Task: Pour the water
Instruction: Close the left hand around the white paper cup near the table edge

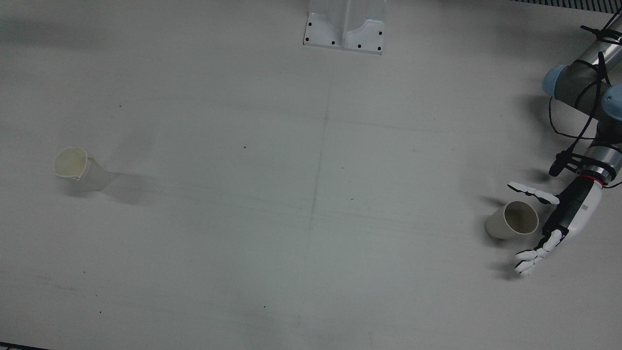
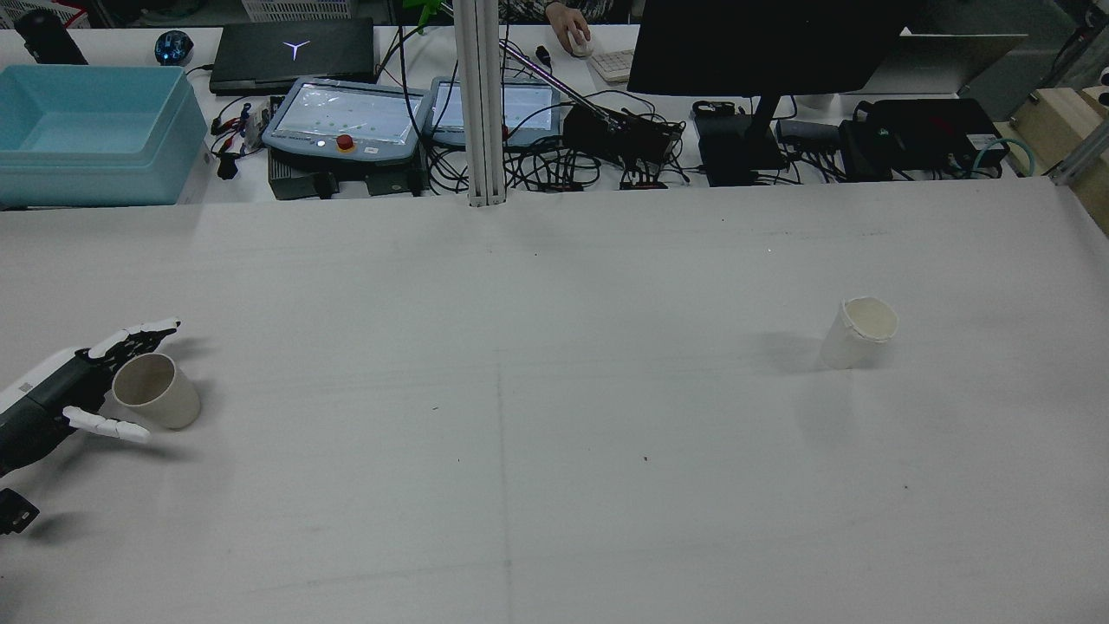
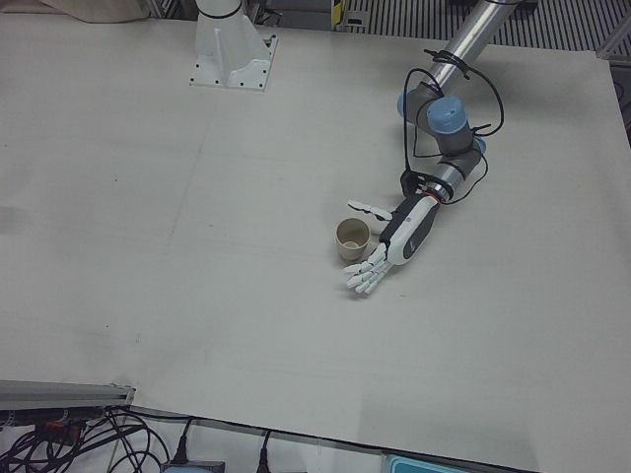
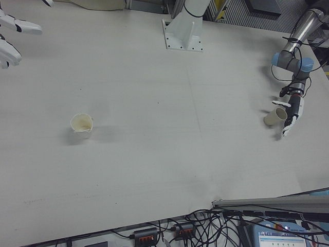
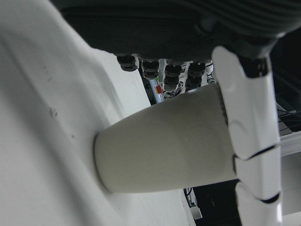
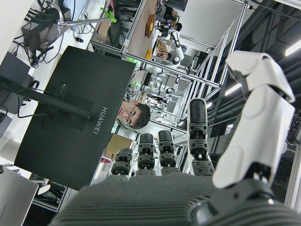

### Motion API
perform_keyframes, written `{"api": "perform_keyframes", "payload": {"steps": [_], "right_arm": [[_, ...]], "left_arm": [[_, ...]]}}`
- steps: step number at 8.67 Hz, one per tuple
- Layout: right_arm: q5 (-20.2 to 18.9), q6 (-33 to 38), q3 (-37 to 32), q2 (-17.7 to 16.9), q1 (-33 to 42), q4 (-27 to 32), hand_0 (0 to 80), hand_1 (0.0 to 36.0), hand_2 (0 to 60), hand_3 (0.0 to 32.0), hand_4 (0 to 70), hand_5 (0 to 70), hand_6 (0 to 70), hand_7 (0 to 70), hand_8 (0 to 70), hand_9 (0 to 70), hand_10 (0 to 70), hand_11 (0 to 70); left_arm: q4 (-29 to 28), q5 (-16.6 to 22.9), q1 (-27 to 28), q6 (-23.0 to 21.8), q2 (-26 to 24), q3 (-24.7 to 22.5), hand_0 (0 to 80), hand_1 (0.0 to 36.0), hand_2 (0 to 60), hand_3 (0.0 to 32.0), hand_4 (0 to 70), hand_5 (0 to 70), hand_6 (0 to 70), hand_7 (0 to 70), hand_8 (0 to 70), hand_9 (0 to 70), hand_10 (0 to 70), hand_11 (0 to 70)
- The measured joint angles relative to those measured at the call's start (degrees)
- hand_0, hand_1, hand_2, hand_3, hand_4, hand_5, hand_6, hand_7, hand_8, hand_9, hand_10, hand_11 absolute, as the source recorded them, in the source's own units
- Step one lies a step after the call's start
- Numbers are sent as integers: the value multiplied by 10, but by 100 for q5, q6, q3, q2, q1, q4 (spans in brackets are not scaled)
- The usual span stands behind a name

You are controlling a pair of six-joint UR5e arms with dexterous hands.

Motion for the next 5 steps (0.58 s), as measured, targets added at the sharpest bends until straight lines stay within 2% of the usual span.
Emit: {"api": "perform_keyframes", "payload": {"steps": [5], "right_arm": [[0,3,-8,0,0,0,479,181,320,0,176,337,116,197,122,171,72,117]], "left_arm": [[141,-2,6,21,-124,-1,560,213,97,0,78,253,81,143,63,83,25,60]]}}
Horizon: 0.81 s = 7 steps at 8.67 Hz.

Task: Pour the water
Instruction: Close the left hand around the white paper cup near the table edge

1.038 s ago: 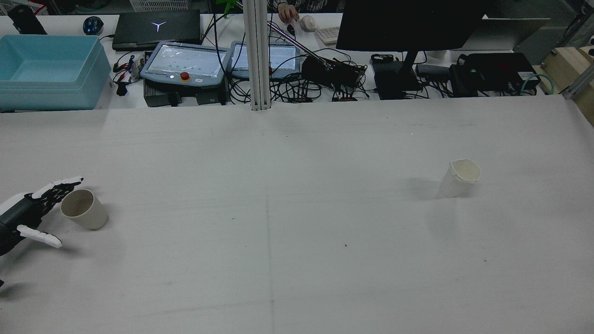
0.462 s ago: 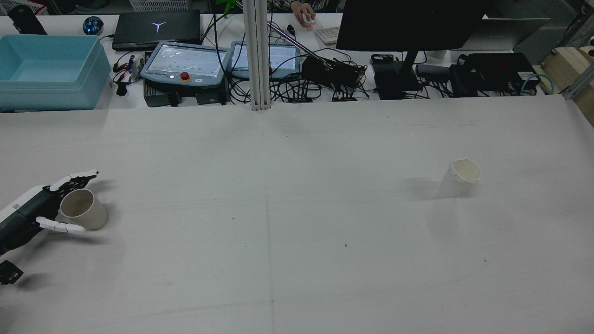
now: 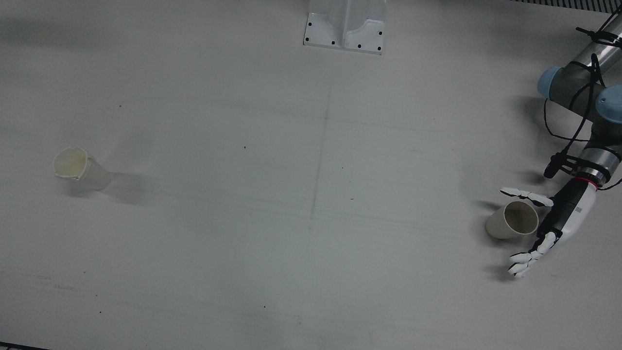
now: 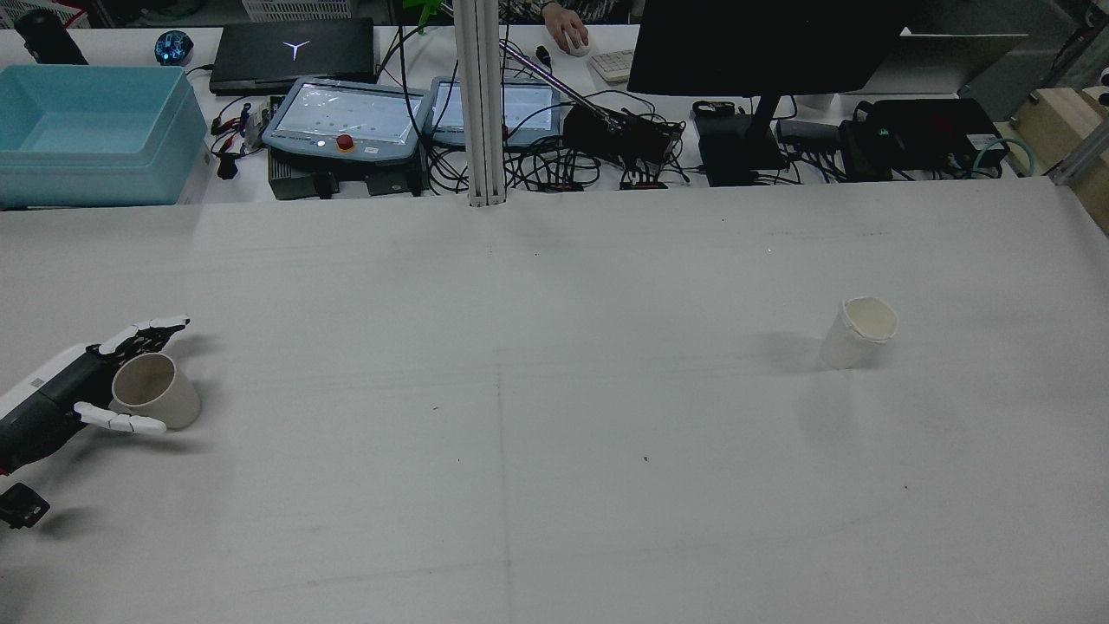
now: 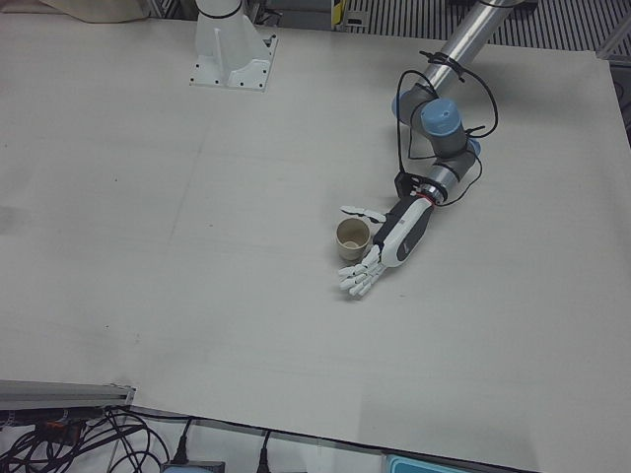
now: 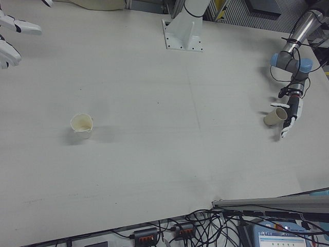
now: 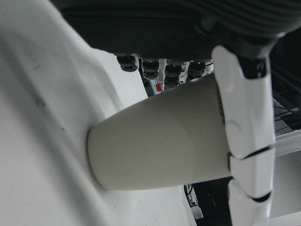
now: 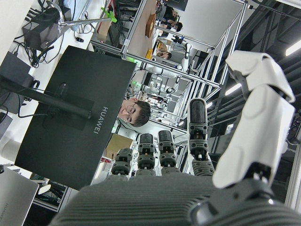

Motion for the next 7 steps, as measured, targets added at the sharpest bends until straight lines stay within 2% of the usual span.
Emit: {"api": "perform_keyframes", "payload": {"steps": [3,7], "right_arm": [[-3,5,1,0,17,0,478,181,310,0,168,332,109,189,120,167,69,113],[-9,6,3,0,32,0,476,180,316,0,168,332,110,191,119,167,70,114]], "left_arm": [[116,-1,1,1,-129,-6,560,212,100,0,81,262,82,142,64,85,26,61],[173,-1,3,1,-165,-2,549,192,102,0,182,492,90,141,71,93,41,78]]}}
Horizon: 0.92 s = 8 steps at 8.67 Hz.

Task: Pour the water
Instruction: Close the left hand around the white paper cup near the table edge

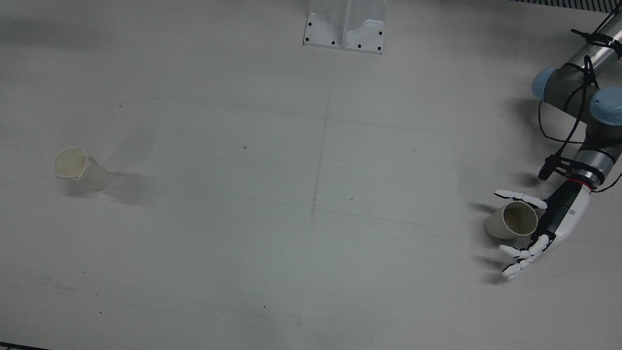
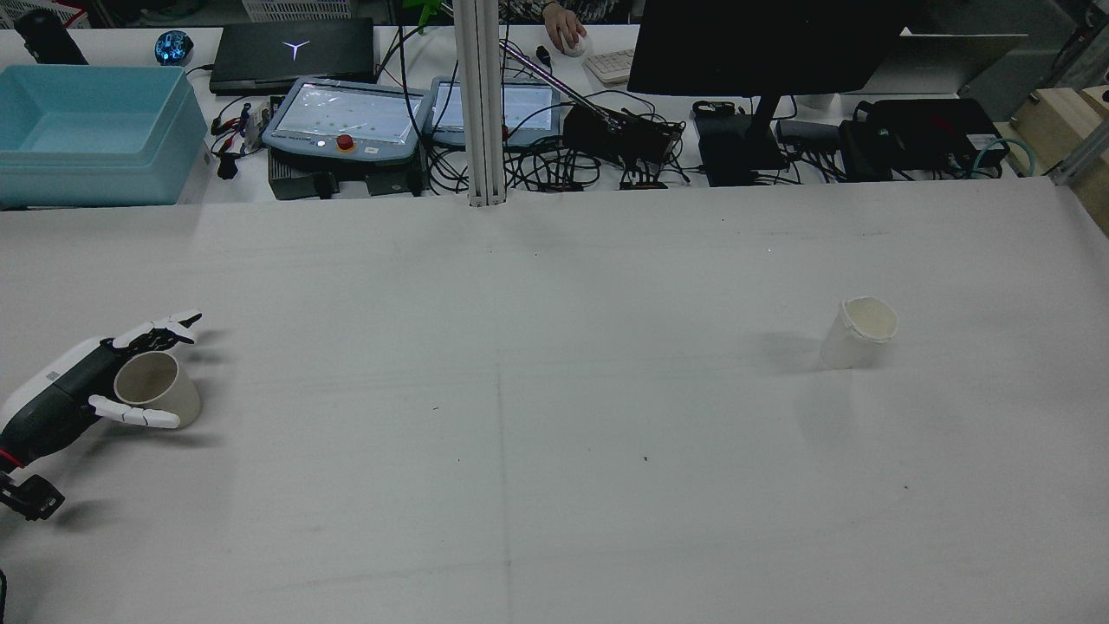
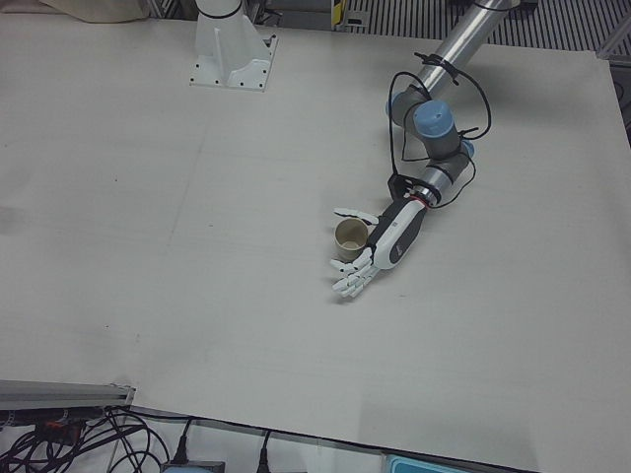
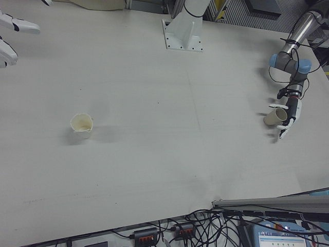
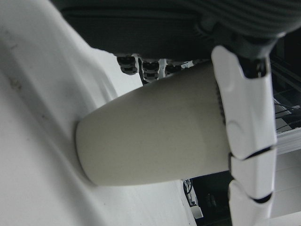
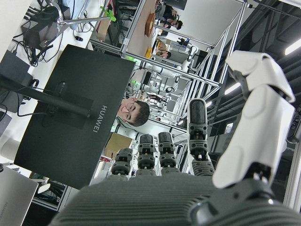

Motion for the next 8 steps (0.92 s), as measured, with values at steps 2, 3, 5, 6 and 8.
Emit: {"api": "perform_keyframes", "payload": {"steps": [2,3,5,6,8], "right_arm": [[0,0,-3,0,2,0,476,180,316,0,164,331,108,189,119,168,70,115],[0,0,-3,0,3,0,477,180,314,0,168,330,110,191,120,168,71,116],[0,0,-4,0,3,0,479,182,314,0,170,331,108,189,120,167,70,115],[0,0,-3,0,7,0,479,183,311,0,170,330,108,188,120,167,69,113],[0,0,2,0,17,0,481,184,313,0,172,332,109,190,120,168,69,113]], "left_arm": [[22,0,0,0,-3,6,550,191,107,0,200,605,92,141,72,94,44,82],[32,0,0,0,-4,7,553,198,120,0,205,665,96,145,74,97,46,84],[56,0,6,0,-12,9,563,213,150,0,211,700,102,150,79,102,49,89],[70,0,7,0,-16,7,576,226,156,0,215,700,105,152,82,105,50,92],[97,-6,8,-16,-21,-1,600,249,186,0,228,700,111,160,88,112,54,99]]}}
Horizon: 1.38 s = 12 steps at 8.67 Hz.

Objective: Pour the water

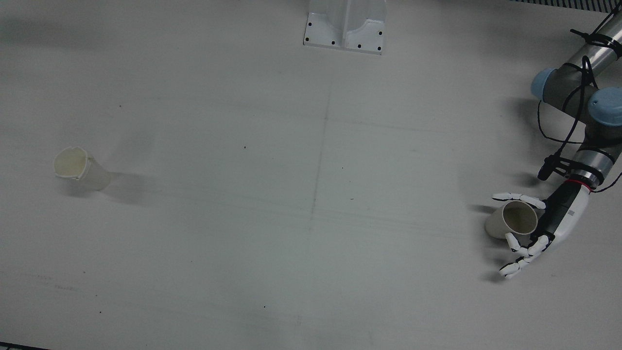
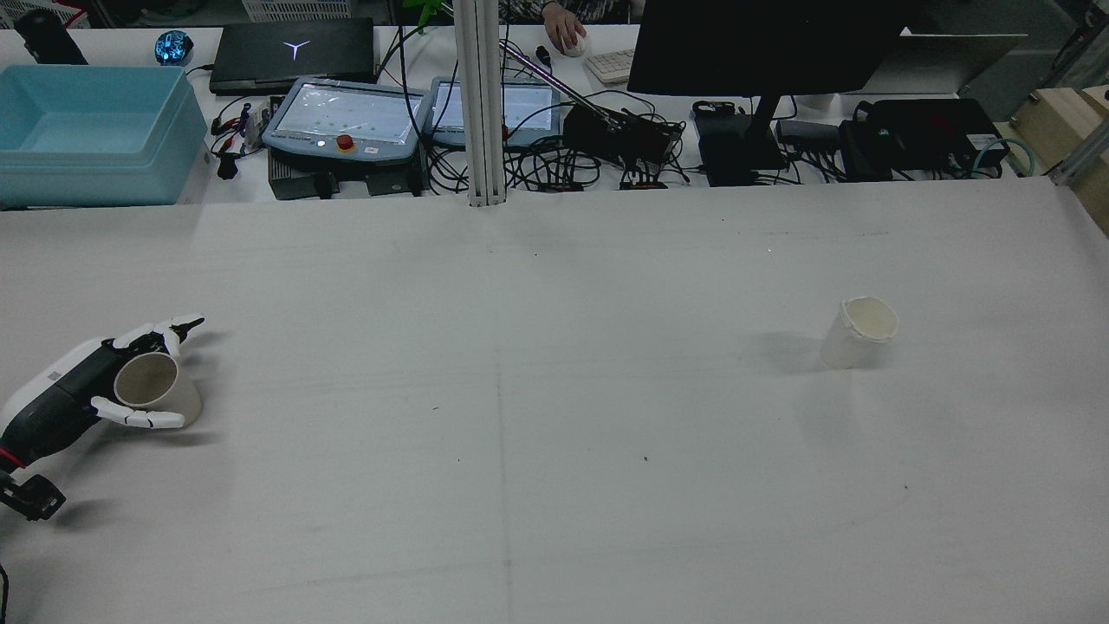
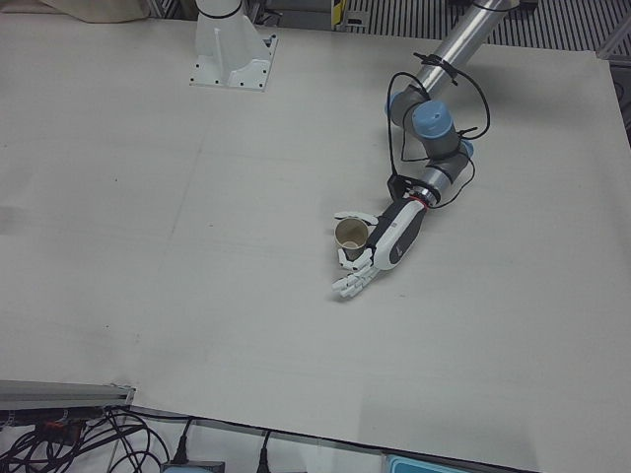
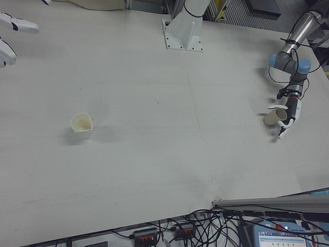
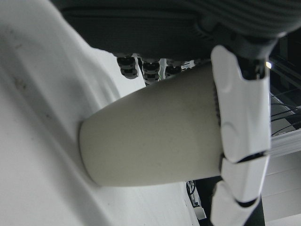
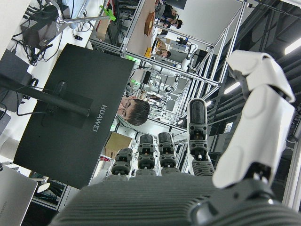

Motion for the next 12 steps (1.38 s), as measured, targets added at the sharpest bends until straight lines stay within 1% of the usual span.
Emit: {"api": "perform_keyframes", "payload": {"steps": [1,2,3,4,5,7,8,9,10,11,12], "right_arm": [[0,0,3,0,5,0,480,184,313,0,170,332,108,189,119,167,69,113],[0,0,3,0,9,0,479,184,316,0,168,329,106,186,119,167,69,112],[0,0,3,0,14,0,480,184,308,0,167,328,106,186,118,166,69,113],[0,0,7,0,18,0,482,185,306,0,169,330,107,187,119,167,69,113],[0,0,9,0,20,0,483,187,311,0,170,331,108,190,119,167,68,112],[0,0,16,0,32,0,485,189,311,0,166,331,107,189,119,167,67,111],[0,0,32,0,42,0,487,191,312,0,170,332,109,190,120,167,65,108],[0,0,53,0,56,0,487,191,310,0,165,328,108,189,120,167,65,108],[-6,0,59,-3,71,0,476,182,310,0,135,310,98,172,118,165,72,117],[-28,-3,28,-54,76,22,466,172,319,0,114,292,101,169,123,171,92,145],[-56,-41,-193,-122,67,106,458,168,322,0,45,246,70,132,128,180,112,176]], "left_arm": [[4,-1,0,-13,-1,0,586,242,196,0,224,700,113,164,88,114,55,99],[6,-6,0,-25,-1,0,568,254,305,0,218,700,115,169,89,116,55,99],[7,-6,0,-35,-1,3,545,275,466,0,215,700,118,173,90,117,55,100],[8,-2,0,-44,-1,3,524,295,600,0,210,700,120,177,92,119,55,101],[11,2,-2,-49,-1,0,509,320,600,0,207,700,122,180,93,121,55,100],[19,5,-11,-57,1,-20,499,342,600,0,205,700,124,182,94,121,55,101],[22,6,-14,-67,4,-54,499,359,600,0,202,700,124,183,94,122,53,98],[54,6,-15,-127,6,-92,505,360,600,0,202,700,124,182,95,123,54,100],[126,6,-20,-208,11,-169,503,360,600,0,205,700,125,182,95,122,53,101],[245,9,-26,-290,22,-312,500,360,600,0,201,700,127,184,95,123,53,100],[427,12,-27,-428,26,-479,502,360,600,0,197,700,126,183,94,122,53,99]]}}
